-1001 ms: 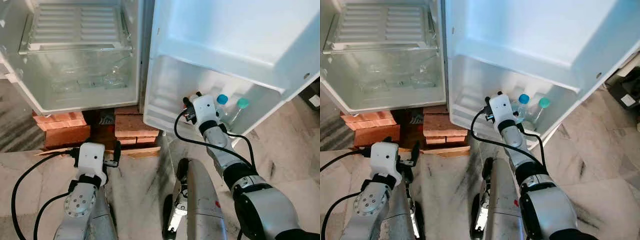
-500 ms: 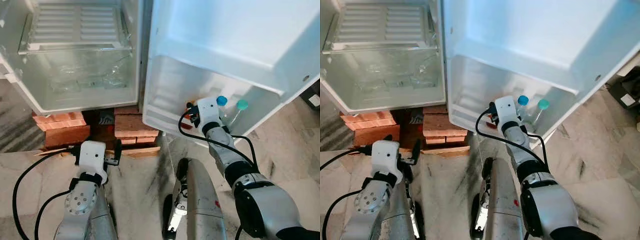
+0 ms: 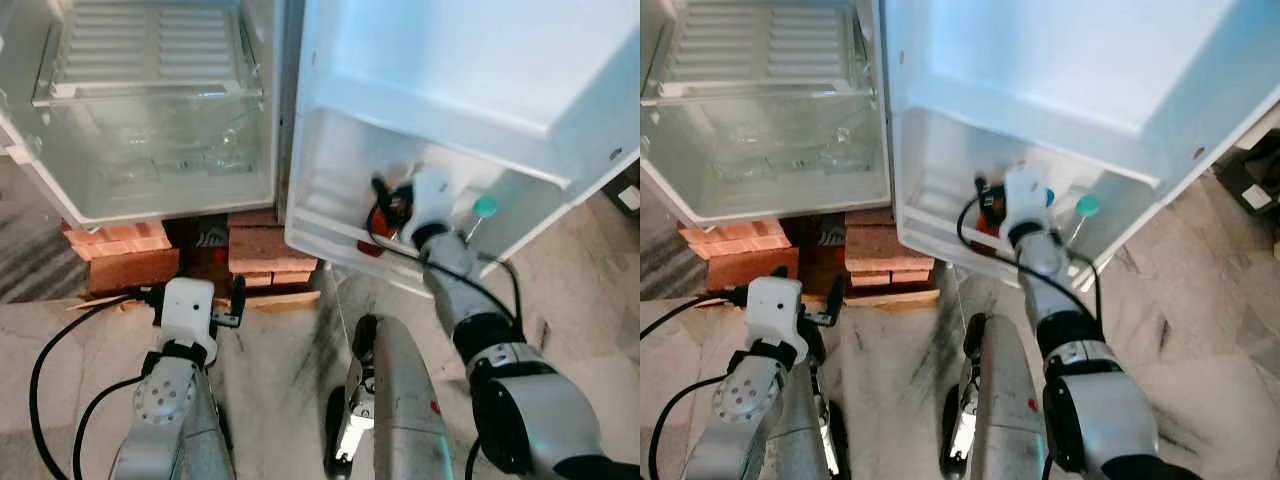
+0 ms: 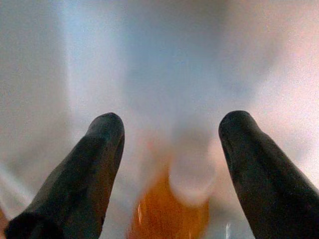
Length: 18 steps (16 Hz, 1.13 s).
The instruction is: Restocking fridge
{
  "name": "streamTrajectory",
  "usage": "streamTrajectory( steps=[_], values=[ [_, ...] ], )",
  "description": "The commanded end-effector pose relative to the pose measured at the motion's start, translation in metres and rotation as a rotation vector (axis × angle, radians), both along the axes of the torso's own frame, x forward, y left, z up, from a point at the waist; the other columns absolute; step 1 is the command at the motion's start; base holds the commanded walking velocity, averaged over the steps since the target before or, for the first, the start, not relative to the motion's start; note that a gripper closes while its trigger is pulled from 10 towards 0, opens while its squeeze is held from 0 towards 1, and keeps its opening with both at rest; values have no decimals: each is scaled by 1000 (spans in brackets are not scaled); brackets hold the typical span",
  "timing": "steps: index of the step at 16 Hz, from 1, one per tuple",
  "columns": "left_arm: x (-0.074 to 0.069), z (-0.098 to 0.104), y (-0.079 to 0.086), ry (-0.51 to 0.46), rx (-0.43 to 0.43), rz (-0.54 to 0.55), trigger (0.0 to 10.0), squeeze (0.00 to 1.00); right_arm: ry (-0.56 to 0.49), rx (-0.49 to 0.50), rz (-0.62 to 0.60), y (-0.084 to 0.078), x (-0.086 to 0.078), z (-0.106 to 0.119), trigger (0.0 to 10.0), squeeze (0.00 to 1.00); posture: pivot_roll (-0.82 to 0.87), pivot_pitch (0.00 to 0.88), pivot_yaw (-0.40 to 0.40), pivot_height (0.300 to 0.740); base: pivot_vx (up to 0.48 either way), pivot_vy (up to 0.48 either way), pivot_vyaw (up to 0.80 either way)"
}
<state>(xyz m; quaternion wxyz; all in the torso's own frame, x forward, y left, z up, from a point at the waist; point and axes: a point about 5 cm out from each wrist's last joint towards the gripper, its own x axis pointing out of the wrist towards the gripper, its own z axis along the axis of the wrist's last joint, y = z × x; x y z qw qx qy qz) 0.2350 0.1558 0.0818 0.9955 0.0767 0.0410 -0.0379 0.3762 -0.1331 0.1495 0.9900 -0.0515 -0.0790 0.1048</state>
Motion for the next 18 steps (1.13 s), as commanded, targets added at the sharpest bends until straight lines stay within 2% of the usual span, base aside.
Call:
streamTrajectory(
  steps=[1, 3, 5, 6, 7, 8, 9, 10, 12, 16, 18],
  values=[
    [-2, -4, -2, 16, 8, -7, 10000, 0, -12, 26, -5, -7, -4, 1, 10000, 1000, 170, 195, -133, 490, 0, 0, 0],
    [-2, -4, -1, 17, 9, -7, 10000, 0, -27, 73, -11, -9, -13, 4, 10000, 1000, 171, 193, -136, 490, 0, 0, 0],
    [0, 0, 1, 8, 15, -4, 10000, 0, -2, 138, 2, -10, -42, -8, 10000, 1000, 172, 193, -135, 490, 0, 0, 0],
    [2, 2, 1, 2, 21, -2, 10000, 0, 45, 192, 5, -12, -63, -21, 10000, 1000, 170, 194, -133, 490, 0, 0, 0],
    [3, 3, 1, -2, 21, 0, 10000, 0, 66, 202, -2, -13, -69, -25, 10000, 1000, 166, 196, -125, 490, 0, 0, 0],
    [4, 8, 1, -21, 11, 18, 10000, 0, 99, 187, -45, -21, -92, -38, 10000, 863, 170, 186, -112, 490, 0, 0, 0],
    [4, 9, 2, -29, 13, 28, 10000, 0, 110, 164, -58, -24, -103, -41, 10000, 0, 157, 181, -110, 490, 0, 0, 0],
    [3, 7, 4, -26, 15, 40, 10000, 0, 120, 143, -72, -28, -111, -44, 10000, 0, 143, 174, -104, 490, 0, 0, 0],
    [2, 3, 6, -19, 10, 48, 10000, 0, 110, 167, -77, -30, -119, -42, 10000, 0, 137, 161, -97, 490, 0, 0, 0],
    [-5, -3, -1, 8, -7, 34, 10000, 0, 121, 168, -51, -21, -122, -37, 10000, 0, 138, 136, -84, 535, 0, 0, 0],
    [-8, -2, 0, 10, -12, 38, 10000, 0, 131, 170, -72, -26, -125, -39, 10000, 0, 137, 126, -88, 559, 0, 0, 0]
  ],
)
